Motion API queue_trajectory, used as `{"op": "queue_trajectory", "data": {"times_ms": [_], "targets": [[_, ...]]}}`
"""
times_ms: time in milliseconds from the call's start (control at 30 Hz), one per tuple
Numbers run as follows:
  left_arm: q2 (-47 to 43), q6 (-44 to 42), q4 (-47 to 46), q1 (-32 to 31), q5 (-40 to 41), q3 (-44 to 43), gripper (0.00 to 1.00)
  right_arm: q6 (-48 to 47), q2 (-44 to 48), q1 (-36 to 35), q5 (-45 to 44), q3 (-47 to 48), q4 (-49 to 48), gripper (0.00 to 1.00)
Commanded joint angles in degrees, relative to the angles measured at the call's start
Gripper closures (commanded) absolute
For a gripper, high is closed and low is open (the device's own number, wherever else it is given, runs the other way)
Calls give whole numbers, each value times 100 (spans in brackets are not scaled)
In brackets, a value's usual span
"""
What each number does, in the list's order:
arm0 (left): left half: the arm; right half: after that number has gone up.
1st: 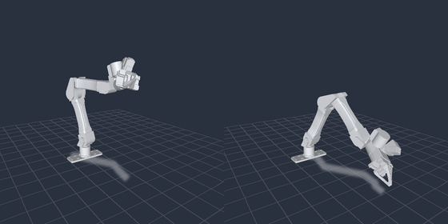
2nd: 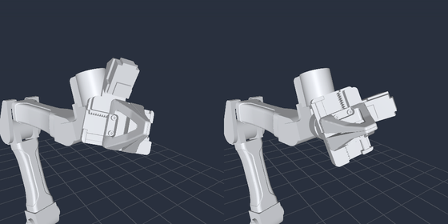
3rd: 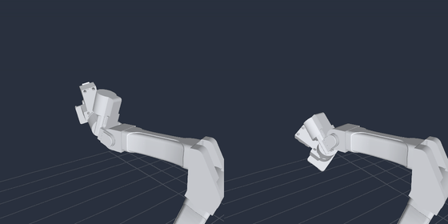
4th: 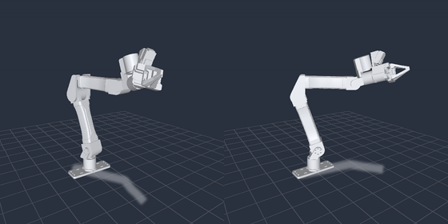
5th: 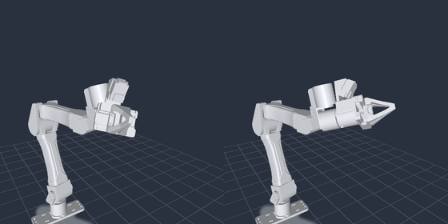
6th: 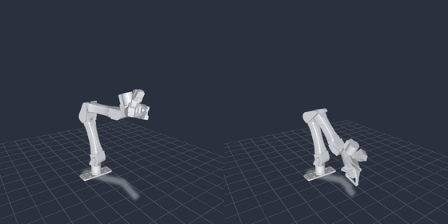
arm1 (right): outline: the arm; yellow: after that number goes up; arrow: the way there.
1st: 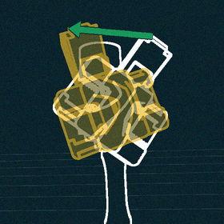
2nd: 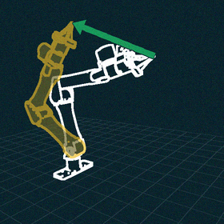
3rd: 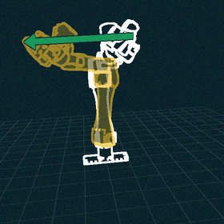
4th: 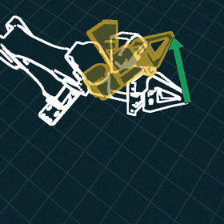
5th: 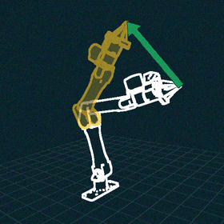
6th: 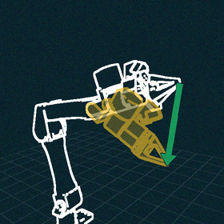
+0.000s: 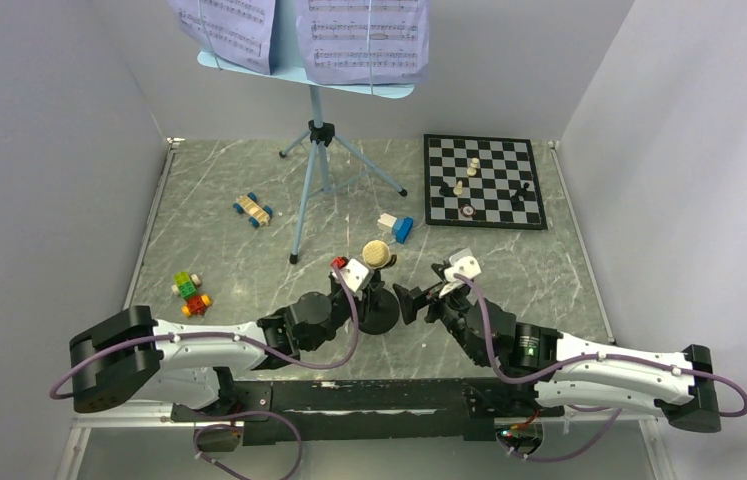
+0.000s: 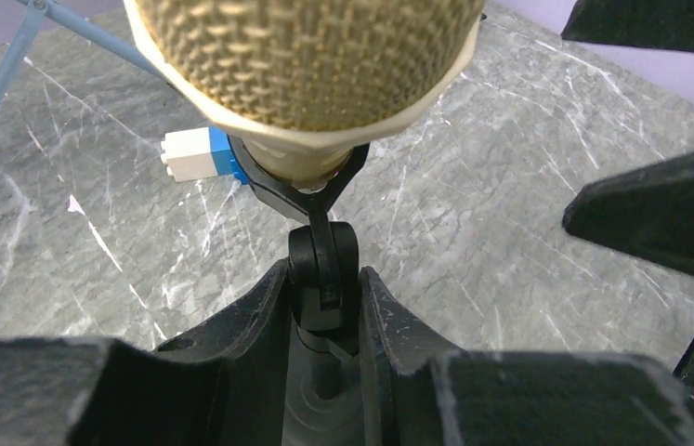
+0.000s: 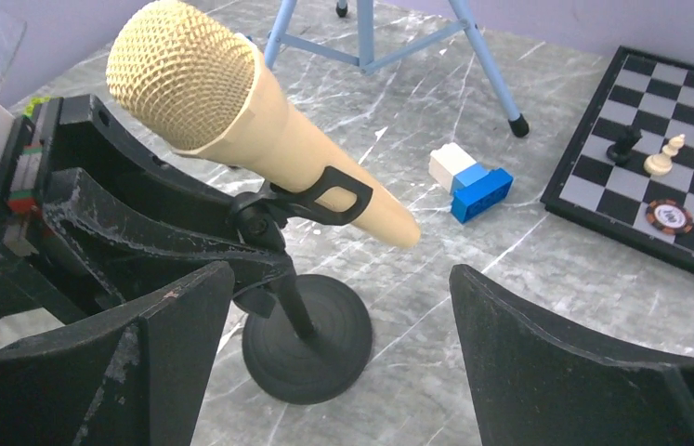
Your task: Pack up the instrument practice props
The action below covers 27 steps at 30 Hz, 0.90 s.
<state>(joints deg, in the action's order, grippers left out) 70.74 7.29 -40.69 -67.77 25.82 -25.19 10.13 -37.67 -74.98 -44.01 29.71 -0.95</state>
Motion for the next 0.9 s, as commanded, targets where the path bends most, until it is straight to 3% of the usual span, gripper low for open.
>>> {"op": "queue_trajectory", "data": {"times_ms": [0, 267, 467, 867], "targets": [[373, 305, 622, 26, -161, 283, 100, -800, -7, 18, -33, -329, -1024, 9], [272, 252, 784, 9, -174, 314, 100, -1311, -48, 19, -20, -653, -1693, 10], [6, 175, 1128, 9, -147, 45, 67, -1127, 7, 19, -11, -445, -1220, 10], [-432, 18, 1446, 12, -7, -380, 39, -796, 233, 18, 122, -187, -468, 9]]}}
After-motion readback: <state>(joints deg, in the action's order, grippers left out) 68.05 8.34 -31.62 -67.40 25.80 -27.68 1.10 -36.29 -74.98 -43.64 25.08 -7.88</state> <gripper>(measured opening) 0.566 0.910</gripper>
